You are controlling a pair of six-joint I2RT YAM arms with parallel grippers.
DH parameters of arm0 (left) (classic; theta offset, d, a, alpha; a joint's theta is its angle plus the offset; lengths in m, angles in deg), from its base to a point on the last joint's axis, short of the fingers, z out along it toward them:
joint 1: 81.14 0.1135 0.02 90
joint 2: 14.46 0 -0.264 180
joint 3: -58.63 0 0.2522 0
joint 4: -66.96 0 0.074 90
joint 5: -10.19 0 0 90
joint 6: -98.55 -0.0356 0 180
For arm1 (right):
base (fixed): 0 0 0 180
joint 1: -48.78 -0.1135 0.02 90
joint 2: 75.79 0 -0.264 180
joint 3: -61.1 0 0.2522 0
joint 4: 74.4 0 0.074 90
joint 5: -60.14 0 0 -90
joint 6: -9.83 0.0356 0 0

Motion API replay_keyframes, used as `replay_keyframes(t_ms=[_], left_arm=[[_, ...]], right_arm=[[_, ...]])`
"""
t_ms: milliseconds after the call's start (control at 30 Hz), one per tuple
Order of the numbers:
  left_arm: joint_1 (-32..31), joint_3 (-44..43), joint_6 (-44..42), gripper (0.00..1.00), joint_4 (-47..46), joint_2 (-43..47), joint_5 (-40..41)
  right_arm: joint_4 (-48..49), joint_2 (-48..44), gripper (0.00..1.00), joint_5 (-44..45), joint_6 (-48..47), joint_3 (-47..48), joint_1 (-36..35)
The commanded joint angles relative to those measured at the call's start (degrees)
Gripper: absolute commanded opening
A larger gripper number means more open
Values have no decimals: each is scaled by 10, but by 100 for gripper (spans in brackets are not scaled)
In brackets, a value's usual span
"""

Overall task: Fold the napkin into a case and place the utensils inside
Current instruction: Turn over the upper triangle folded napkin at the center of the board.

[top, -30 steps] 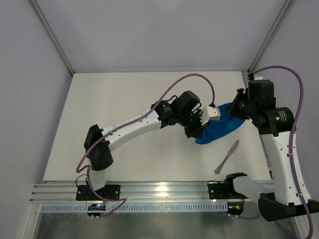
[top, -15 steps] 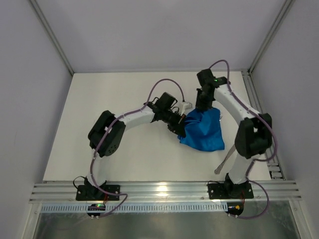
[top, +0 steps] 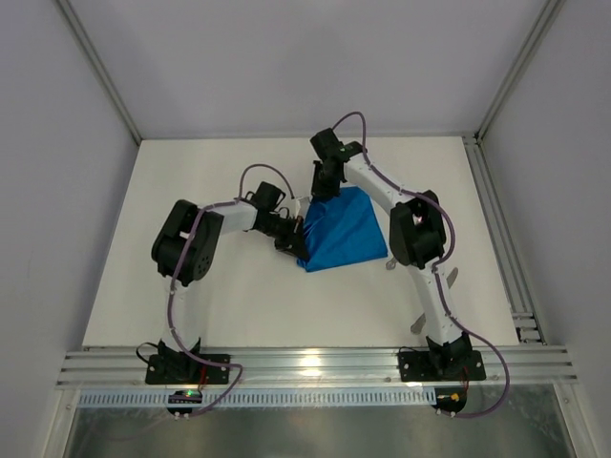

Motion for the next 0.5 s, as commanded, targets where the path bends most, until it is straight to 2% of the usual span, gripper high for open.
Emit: replay_keyframes(t_ms=[0,67,133,267,333,367,467], left_arm=[[23,14,-22,3,27,2,16],[29,19,-29,9,34,6,24],[35,24,-32,14,36,11,38],[49,34,-28,23,37,22,60],[54,37,-33,33,46,32,70],[60,37,-34,36,51,36,79],[68,39,-48,43,68,60,105]], right_arm=[[89,5,13,-22,53,31,-10],[104,10,21,-29,66,30,-15],[127,8,37,-40,74,28,-20],[150,-8,48,-52,84,19,-24],[159,-18,50,-52,84,16,-24],[162,-29,61,-50,83,13,-24],[170,-50,64,-45,78,16,-23]])
